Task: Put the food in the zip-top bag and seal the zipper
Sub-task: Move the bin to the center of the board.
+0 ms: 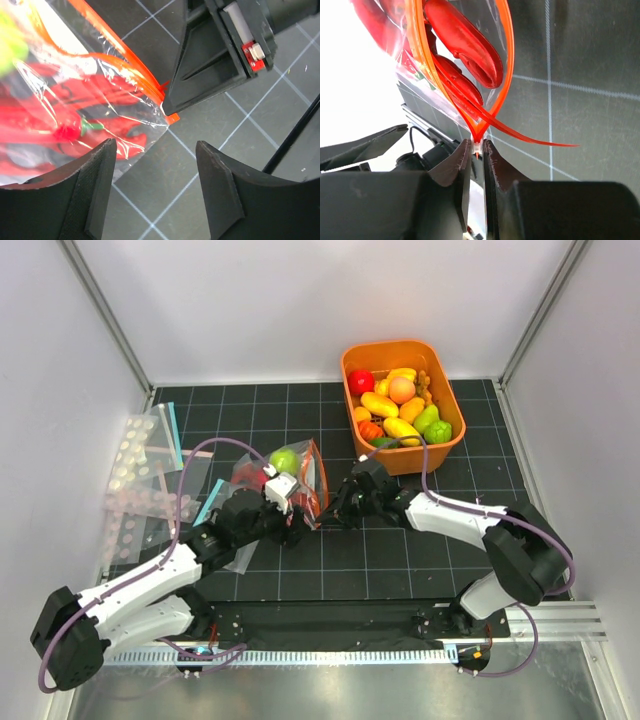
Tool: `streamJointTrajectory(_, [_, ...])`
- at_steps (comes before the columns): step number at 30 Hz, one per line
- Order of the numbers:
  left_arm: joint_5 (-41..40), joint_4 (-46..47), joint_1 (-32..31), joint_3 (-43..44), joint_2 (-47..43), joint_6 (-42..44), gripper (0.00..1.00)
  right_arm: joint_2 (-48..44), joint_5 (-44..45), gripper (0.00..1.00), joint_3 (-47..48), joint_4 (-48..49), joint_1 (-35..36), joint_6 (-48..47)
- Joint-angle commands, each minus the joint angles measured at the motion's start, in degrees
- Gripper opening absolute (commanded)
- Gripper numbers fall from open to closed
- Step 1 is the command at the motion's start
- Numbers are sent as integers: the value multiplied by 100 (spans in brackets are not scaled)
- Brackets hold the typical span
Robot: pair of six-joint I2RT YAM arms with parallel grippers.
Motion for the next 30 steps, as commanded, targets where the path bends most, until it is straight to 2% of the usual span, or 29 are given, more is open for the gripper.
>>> streamJointTrajectory(1, [323,330,-29,68,-27,1035,67,-322,-155,1,300,-64,41,398])
streamJointTrajectory(7, [403,717,-143,-46,87,1158,58,-287,-200,1,590,-433,41,724])
streamJointTrajectory(15, [360,1368,-301,-292,429,1334,53,-243,-208,1,705,-513,41,1040])
streamJointTrajectory(18, [229,1508,-328,-310,605,1352,43,-296,-191,1,696,-469,41,1111])
streamJointTrajectory(19, [149,1543,-337,-319,640,1352,37,-313,-182,1,696,-469,41,1111])
streamJointTrajectory(22, [-1,1666,-346,-363,711,1360,29,-375,-165,1,687,-486,41,1146])
streamJointTrajectory(30, [70,1798,-363,-275,1018,1360,22,-463,-164,1,643,-513,41,1216])
